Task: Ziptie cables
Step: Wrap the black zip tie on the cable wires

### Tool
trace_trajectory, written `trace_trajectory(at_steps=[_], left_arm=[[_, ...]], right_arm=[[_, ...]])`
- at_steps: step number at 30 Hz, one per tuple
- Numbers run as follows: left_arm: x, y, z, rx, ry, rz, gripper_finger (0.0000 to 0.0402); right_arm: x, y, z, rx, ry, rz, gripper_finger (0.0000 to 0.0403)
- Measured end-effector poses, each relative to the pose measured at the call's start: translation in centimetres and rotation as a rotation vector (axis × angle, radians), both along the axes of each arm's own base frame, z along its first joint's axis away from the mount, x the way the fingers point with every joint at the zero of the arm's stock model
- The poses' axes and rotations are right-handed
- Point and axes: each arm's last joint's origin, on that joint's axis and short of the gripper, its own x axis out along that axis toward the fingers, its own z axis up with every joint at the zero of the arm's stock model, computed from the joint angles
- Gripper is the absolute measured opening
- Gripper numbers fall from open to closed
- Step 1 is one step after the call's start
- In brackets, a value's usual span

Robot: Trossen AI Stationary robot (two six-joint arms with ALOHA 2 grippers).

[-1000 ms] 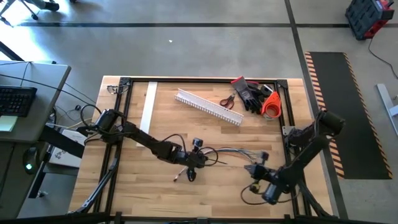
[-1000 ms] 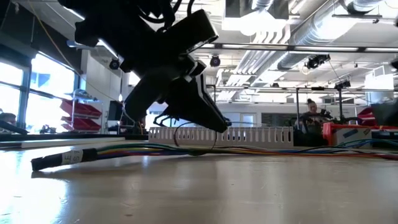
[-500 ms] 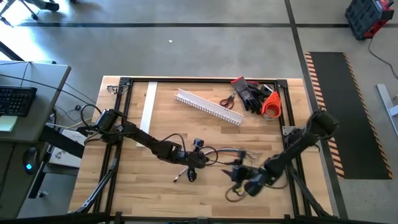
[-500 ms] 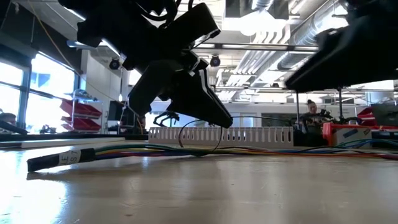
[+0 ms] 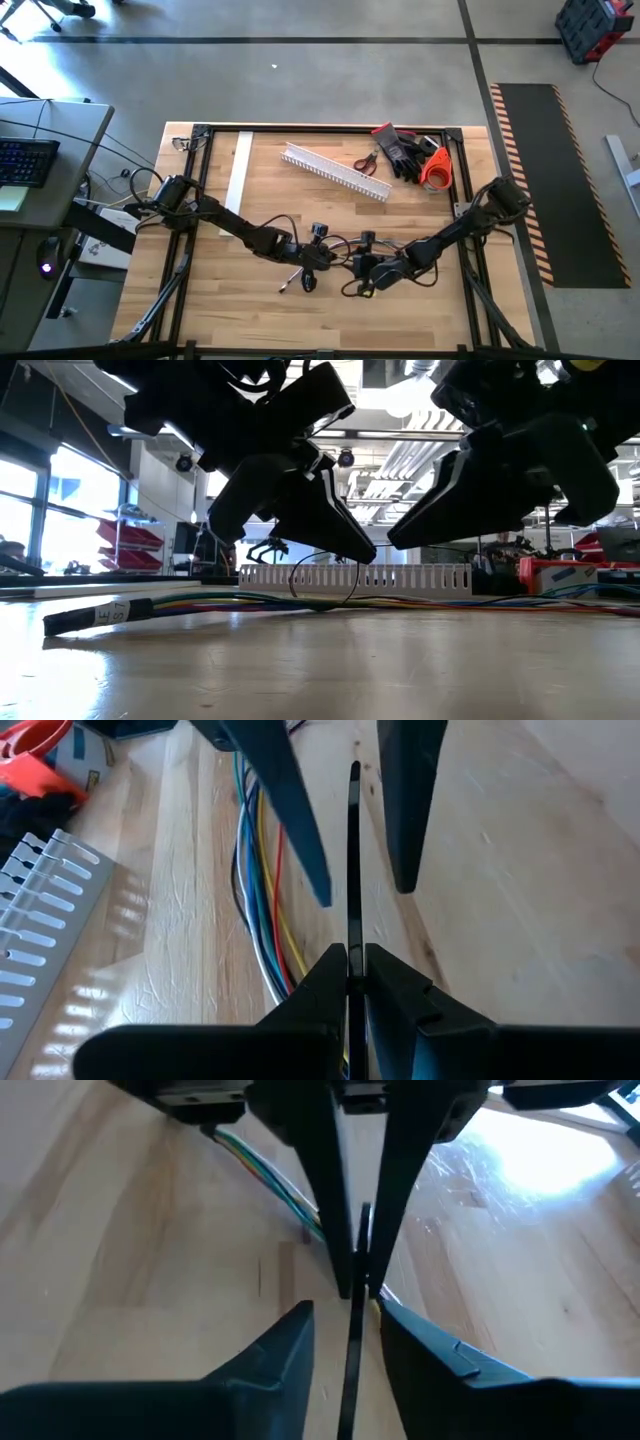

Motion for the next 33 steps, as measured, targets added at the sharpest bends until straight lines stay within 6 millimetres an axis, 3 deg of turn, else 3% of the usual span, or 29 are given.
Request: trace_trajectory(at_steps=[6,19,25,29,33], left_arm=[[0.0,-0.1,0.0,0.000,-0.001,0.001,0.0008],[0.0,-0.1,0.1,-0.017,-0.008,0.007,0.0008],[0.0,-0.1,0.1,-0.019,-0.008,0.006,0.0008],[0.0,-0.1,0.0,-0.019,-0.005,0.005,0.0008],[0.0,-0.2,0.0,-0.013,0.005,-0.004,0.0008]], right_arm=[[0.4,-0.8,-0.1,0.007,0.009,-0.018,0.0070],[0.6,-1.2,-0.2,0.034,0.030,-0.002,0.0064],[0.6,-1.2,-0.2,0.033,0.031,-0.002,0.0012],[-0.1,-0.4,-0.4,0.041,0.047,-0.011,0.0004],[-2.0,1.2,-1.2,0.083,0.122,-0.053,0.0002]])
